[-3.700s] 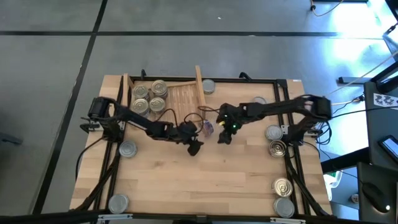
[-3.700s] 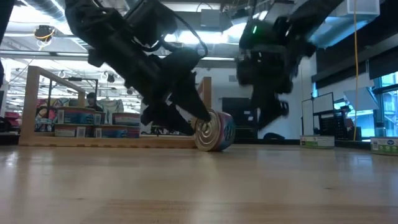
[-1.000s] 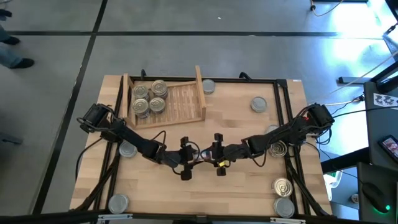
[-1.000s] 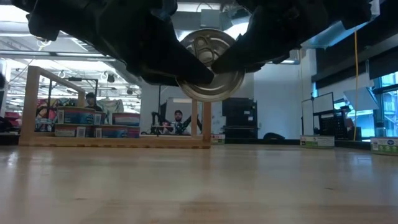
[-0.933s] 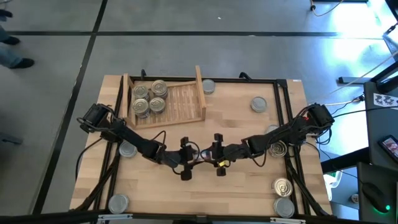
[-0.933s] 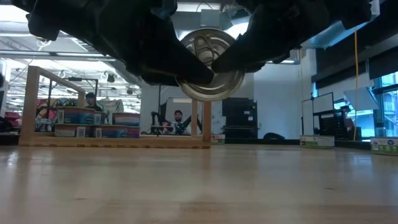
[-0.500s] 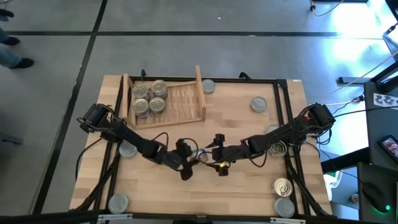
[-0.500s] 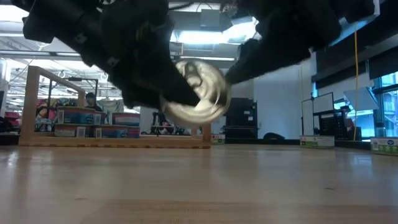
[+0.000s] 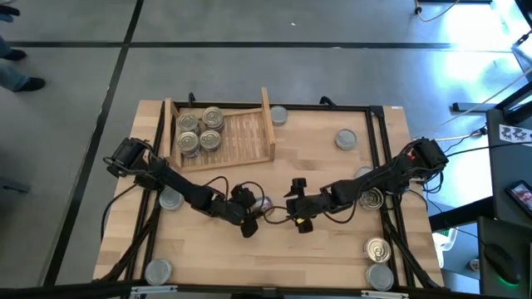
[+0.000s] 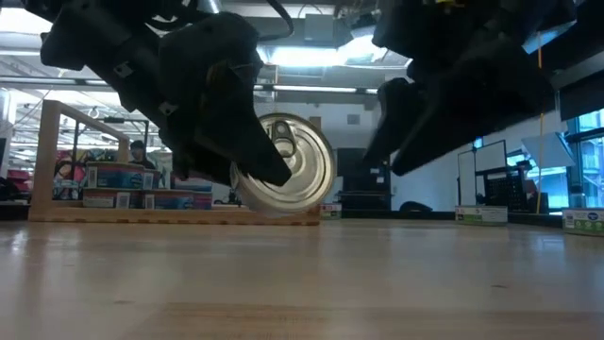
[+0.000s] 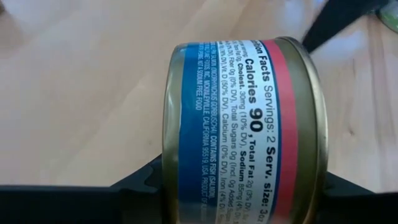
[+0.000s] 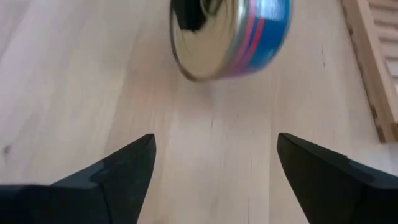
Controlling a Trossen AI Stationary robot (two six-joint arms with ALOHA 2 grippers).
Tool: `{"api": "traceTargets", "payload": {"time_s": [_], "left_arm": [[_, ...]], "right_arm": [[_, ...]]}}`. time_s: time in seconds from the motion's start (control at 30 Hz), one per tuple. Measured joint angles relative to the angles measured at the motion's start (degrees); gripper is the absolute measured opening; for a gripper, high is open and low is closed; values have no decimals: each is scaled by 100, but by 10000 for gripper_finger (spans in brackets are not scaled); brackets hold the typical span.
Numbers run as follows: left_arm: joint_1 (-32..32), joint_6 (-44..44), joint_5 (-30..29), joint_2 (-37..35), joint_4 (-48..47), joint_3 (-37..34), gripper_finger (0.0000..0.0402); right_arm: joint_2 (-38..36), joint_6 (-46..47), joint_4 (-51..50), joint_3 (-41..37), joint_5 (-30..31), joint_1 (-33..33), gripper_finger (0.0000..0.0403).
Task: Stack canned seafood by type on shelf
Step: Stack the blue tuna can on top of the other blue tuna can on the shelf
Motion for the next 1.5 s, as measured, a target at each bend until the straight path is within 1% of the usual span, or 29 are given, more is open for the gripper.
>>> {"api": "traceTargets", "payload": {"time_s": [0.1,0.4,0.83,1.1,1.17,1.33,1.5], "left_arm": [[51,-81,254,2,-24,0,180],[154,-174,463,7,-136,0,181],[135,-187,465,11,-134,0,181],[-121,-128,404,11,-127,0,181],[-174,-196,396,11,-127,0,181],[-287,-493,314,-8,-181,0,181],[-340,-826,93,-329,-792,0,177]], "right_arm": [[0,20,-197,0,91,2,335],[0,-43,-563,-2,92,4,335],[0,-64,-614,-2,102,2,335],[0,-179,-606,-10,89,2,335],[-4,-290,-379,-140,84,2,335],[-4,-486,562,-736,-62,-17,335],[-2,-483,1340,-1181,-64,-68,335]]}}
